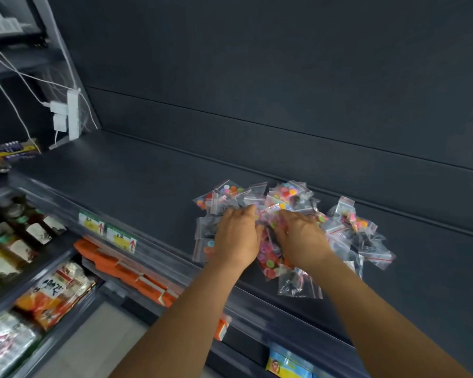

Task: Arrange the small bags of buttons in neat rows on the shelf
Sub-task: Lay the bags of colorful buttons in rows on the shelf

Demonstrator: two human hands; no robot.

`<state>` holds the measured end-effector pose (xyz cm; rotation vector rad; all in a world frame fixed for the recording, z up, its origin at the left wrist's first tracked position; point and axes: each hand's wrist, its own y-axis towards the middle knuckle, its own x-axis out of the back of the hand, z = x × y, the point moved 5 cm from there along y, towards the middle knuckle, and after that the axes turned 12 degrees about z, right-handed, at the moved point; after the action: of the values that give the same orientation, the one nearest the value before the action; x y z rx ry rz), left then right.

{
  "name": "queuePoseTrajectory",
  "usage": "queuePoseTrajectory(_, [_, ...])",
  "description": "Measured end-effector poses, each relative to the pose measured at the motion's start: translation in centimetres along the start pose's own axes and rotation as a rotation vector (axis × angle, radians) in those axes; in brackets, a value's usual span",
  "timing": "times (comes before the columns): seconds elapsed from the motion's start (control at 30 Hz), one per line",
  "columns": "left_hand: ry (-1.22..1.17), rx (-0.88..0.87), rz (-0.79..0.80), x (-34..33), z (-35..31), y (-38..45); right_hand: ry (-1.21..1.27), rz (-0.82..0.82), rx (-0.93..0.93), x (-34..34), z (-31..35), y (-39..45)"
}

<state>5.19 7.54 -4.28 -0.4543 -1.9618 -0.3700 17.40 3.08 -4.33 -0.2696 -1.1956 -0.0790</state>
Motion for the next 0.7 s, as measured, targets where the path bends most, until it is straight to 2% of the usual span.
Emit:
queuePoseTrajectory(0.17, [-0.164,0.092,-0.088,-0.1,0.0,0.9,0.049,-0.014,-0.050,0.0,-0.2,1.4])
queuePoseTrajectory(0.3, [-0.278,0.154,-0.062,-0.3,0.4,1.6,0.115,-0.019,-0.063,0.1,-0.9,1.9])
queuePoseTrajectory(0.43, [-0.333,0.052,-0.158,0.8,0.2,1.3,0.276,-0.124,-0.002,1.2,-1.6,1.4])
queuePoseTrajectory(0.53, [-0.459,0.070,-0.210,2.4,0.1,1.1,0.443,-0.220,0.012,2.4,-2.2,0.6])
queuePoseTrajectory(0.7, [-0.587,-0.027,-0.326,5.3,-1.4,0.1,0.761,-0.266,0.022,4.5,-2.2,-1.5])
